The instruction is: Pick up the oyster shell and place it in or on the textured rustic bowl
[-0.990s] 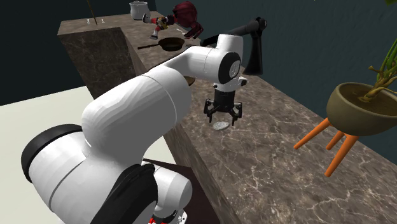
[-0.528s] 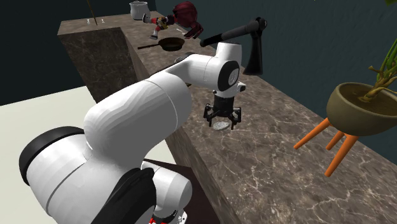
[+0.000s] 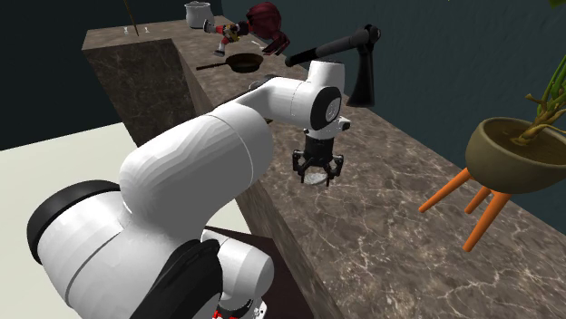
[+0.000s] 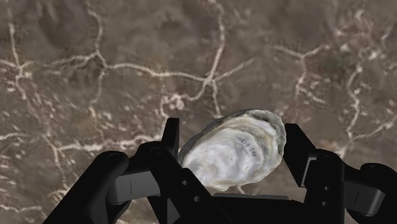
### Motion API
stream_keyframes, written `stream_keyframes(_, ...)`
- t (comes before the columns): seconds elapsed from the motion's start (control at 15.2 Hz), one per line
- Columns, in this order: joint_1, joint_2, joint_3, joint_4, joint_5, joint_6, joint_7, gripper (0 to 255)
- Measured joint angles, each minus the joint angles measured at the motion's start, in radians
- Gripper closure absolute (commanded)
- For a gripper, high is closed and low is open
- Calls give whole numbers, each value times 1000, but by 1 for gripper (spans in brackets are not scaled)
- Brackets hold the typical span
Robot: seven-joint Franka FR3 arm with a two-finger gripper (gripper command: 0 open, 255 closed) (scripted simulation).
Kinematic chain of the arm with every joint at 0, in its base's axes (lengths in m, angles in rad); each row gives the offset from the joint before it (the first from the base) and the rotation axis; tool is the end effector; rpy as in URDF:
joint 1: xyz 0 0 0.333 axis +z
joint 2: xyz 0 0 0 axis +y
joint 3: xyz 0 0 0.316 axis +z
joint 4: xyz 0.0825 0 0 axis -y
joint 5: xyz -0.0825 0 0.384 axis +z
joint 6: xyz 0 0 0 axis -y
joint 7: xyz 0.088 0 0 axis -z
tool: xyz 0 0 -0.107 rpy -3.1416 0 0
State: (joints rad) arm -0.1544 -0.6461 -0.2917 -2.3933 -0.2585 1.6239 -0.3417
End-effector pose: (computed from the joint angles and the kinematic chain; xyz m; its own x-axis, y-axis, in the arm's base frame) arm 0.2984 -0.1869 0.5206 0.9872 -0.0056 -0.1591 -0.0012 -0.9996 0.0278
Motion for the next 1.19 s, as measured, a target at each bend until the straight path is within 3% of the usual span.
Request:
stream_keyframes(0.46, 0, 0, 1, 6, 1, -6, 0, 255)
stream_keyframes(1.19, 7, 16, 19, 156, 17, -139, -18, 255)
